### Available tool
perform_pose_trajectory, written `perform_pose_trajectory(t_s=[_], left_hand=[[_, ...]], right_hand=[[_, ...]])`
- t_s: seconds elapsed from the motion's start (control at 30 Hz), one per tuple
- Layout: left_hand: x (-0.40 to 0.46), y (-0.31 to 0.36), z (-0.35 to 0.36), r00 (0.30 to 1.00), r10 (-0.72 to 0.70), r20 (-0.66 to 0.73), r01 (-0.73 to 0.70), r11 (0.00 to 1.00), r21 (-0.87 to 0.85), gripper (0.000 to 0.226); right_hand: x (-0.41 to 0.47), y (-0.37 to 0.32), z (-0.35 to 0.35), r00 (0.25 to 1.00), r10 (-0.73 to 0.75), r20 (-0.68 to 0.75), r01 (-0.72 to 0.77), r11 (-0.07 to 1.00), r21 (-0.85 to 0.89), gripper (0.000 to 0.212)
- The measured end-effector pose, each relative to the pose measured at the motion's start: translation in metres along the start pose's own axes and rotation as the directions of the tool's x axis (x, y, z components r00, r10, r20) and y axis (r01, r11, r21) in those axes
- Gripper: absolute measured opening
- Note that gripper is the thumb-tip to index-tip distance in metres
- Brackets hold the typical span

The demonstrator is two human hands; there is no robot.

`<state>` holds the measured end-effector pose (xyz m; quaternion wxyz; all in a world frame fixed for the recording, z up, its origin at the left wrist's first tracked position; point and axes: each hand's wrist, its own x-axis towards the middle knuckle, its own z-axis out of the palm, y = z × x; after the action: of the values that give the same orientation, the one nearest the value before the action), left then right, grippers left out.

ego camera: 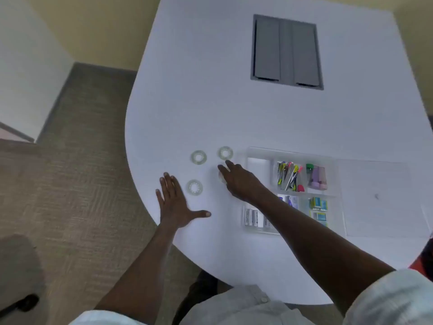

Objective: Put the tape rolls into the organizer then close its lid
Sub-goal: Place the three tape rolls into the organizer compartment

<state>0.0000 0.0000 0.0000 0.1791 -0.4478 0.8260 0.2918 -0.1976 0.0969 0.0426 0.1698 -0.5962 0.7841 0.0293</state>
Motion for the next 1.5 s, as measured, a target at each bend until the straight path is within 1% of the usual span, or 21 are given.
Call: perform_pose_trajectory(t_s=[0.03, 0.1, 0.17, 0.23, 0.27, 0.33, 0.43, 0.5, 0.53, 0.6, 0.67, 0.73, 0.77, 0.83, 0.9, 0.97, 1.03, 1.1, 1.23, 1.4, 1.5], left_hand=[[0.003, -0.001, 0.002, 1.0, 0.012, -0.003, -0.012, 1.0, 0.0, 0.171], [0.004, 0.0, -0.001, 1.0, 0.007, -0.002, -0.007, 1.0, -0.005, 0.171], [0.005, 0.0, -0.001, 1.0, 0.008, 0.016, -0.007, 1.0, -0.013, 0.171], [0.005, -0.002, 0.001, 1.0, 0.014, 0.027, -0.014, 1.0, -0.018, 0.17], [0.006, -0.002, 0.001, 1.0, 0.017, 0.011, -0.017, 1.0, -0.015, 0.17], [0.005, -0.001, 0.002, 1.0, 0.023, 0.015, -0.022, 1.0, -0.016, 0.169], [0.005, -0.001, 0.003, 1.0, 0.015, 0.003, -0.015, 1.0, 0.001, 0.168], [0.006, 0.0, 0.003, 1.0, 0.007, 0.004, -0.007, 1.0, 0.008, 0.168], [0.005, 0.001, 0.003, 1.0, 0.005, 0.003, -0.005, 1.0, 0.013, 0.168], [0.005, 0.001, 0.002, 1.0, 0.005, 0.004, -0.005, 1.0, 0.018, 0.169], [0.005, 0.001, 0.003, 1.0, 0.005, -0.001, -0.005, 1.0, 0.021, 0.169], [0.005, 0.0, 0.003, 1.0, 0.006, -0.002, -0.006, 1.0, 0.018, 0.169], [0.005, 0.0, 0.004, 1.0, 0.005, -0.003, -0.005, 1.0, 0.019, 0.169], [0.005, 0.0, 0.004, 1.0, 0.003, -0.008, -0.003, 1.0, 0.021, 0.169], [0.005, 0.0, 0.005, 1.0, 0.005, -0.014, -0.005, 1.0, 0.018, 0.169], [0.006, 0.0, 0.005, 1.0, 0.008, -0.018, -0.008, 1.0, 0.011, 0.169], [0.006, 0.0, 0.006, 1.0, 0.009, -0.023, -0.009, 1.0, 0.005, 0.169], [0.006, 0.0, 0.007, 1.0, 0.011, -0.028, -0.011, 1.0, -0.003, 0.169], [0.006, 0.0, 0.007, 0.999, 0.011, -0.031, -0.011, 1.0, 0.009, 0.168], [0.006, -0.001, 0.007, 0.999, 0.011, -0.039, -0.011, 1.0, 0.01, 0.169], [0.006, -0.001, 0.008, 0.999, 0.011, -0.044, -0.011, 1.0, 0.009, 0.169]], right_hand=[[0.004, -0.003, 0.002, 1.0, 0.011, 0.025, -0.01, 1.0, -0.024, 0.054], [0.007, -0.006, 0.008, 0.999, 0.024, 0.03, -0.022, 0.999, -0.042, 0.055], [0.009, -0.009, 0.014, 0.999, 0.026, 0.027, -0.024, 0.996, -0.082, 0.049], [0.012, -0.011, 0.02, 0.999, 0.045, -0.008, -0.045, 0.996, -0.081, 0.041], [0.012, -0.012, 0.021, 0.999, 0.048, -0.026, -0.05, 0.996, -0.076, 0.038], [0.014, -0.012, 0.021, 0.996, 0.051, -0.077, -0.052, 0.998, -0.02, 0.037], [0.014, -0.011, 0.013, 0.979, 0.079, -0.185, -0.057, 0.991, 0.124, 0.05], [0.013, -0.008, 0.002, 0.948, 0.16, -0.276, -0.094, 0.967, 0.236, 0.051], [0.012, -0.005, -0.004, 0.92, 0.216, -0.328, -0.116, 0.948, 0.298, 0.051], [0.005, 0.005, -0.012, 0.835, 0.339, -0.434, -0.156, 0.901, 0.405, 0.051], [-0.004, 0.018, -0.016, 0.764, 0.446, -0.466, -0.201, 0.851, 0.485, 0.052], [-0.013, 0.033, -0.016, 0.743, 0.498, -0.448, -0.263, 0.831, 0.49, 0.053], [-0.016, 0.041, -0.015, 0.75, 0.503, -0.43, -0.295, 0.836, 0.464, 0.054], [-0.019, 0.056, -0.01, 0.796, 0.48, -0.37, -0.333, 0.856, 0.395, 0.055], [-0.017, 0.067, -0.008, 0.857, 0.431, -0.281, -0.336, 0.882, 0.33, 0.054], [-0.011, 0.075, -0.007, 0.902, 0.385, -0.196, -0.328, 0.905, 0.27, 0.051], [-0.004, 0.078, -0.008, 0.92, 0.37, -0.132, -0.334, 0.914, 0.231, 0.047], [0.001, 0.078, -0.007, 0.927, 0.36, -0.107, -0.334, 0.92, 0.203, 0.044], [0.004, 0.073, 0.0, 0.916, 0.378, -0.131, -0.346, 0.913, 0.219, 0.038], [-0.005, 0.068, 0.011, 0.901, 0.394, -0.179, -0.332, 0.895, 0.298, 0.044], [-0.011, 0.065, 0.004, 0.872, 0.405, -0.276, -0.309, 0.892, 0.331, 0.041]])
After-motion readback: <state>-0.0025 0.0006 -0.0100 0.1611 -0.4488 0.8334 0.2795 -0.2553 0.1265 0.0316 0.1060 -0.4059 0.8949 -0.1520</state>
